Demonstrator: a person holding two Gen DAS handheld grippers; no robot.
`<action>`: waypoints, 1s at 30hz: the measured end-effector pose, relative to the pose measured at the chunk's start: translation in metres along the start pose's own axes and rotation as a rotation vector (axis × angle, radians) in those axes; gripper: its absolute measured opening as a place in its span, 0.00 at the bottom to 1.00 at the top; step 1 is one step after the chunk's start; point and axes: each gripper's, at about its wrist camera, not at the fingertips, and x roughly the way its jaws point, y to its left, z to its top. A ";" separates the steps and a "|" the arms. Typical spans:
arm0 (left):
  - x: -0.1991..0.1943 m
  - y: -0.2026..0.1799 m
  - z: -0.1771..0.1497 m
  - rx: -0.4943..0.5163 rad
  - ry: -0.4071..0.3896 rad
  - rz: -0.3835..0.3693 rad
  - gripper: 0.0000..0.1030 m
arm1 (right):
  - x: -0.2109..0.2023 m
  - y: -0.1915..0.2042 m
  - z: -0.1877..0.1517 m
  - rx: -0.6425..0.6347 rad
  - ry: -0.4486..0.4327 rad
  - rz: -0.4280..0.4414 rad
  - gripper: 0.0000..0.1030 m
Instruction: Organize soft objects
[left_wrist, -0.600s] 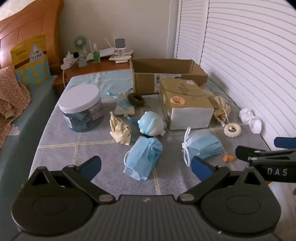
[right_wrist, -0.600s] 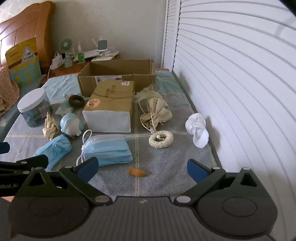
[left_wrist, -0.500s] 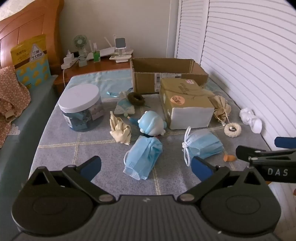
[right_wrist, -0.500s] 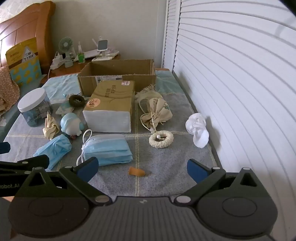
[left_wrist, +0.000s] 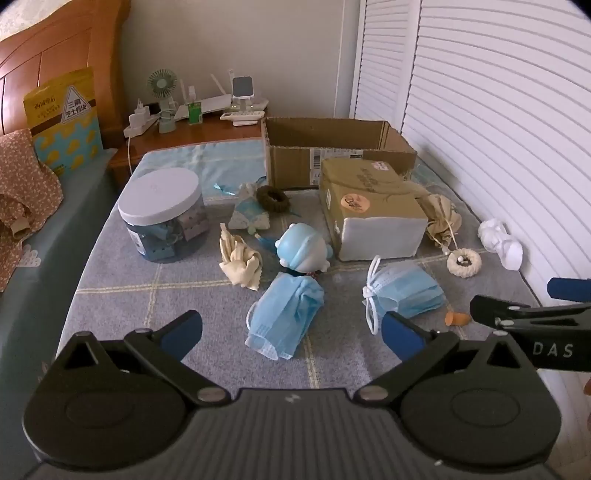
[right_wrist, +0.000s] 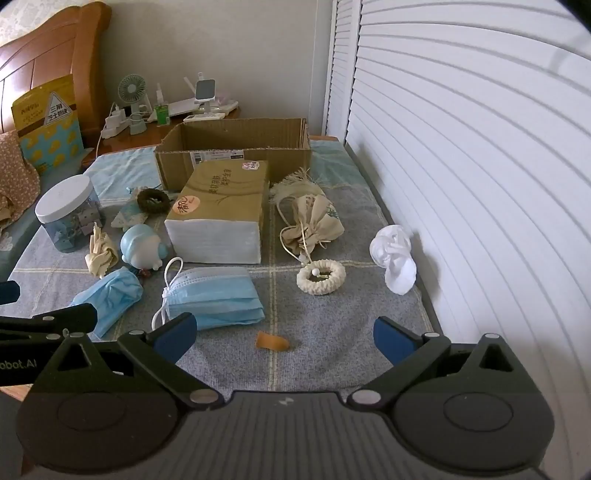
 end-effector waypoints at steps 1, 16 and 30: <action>-0.001 0.000 0.000 -0.004 0.000 0.000 1.00 | 0.000 -0.003 0.000 0.003 0.000 0.003 1.00; -0.003 -0.002 0.000 -0.006 -0.006 0.003 1.00 | -0.003 0.000 0.000 0.000 -0.007 0.003 1.00; -0.005 -0.002 0.001 -0.007 -0.009 -0.001 1.00 | -0.004 -0.001 0.001 -0.001 -0.013 0.002 1.00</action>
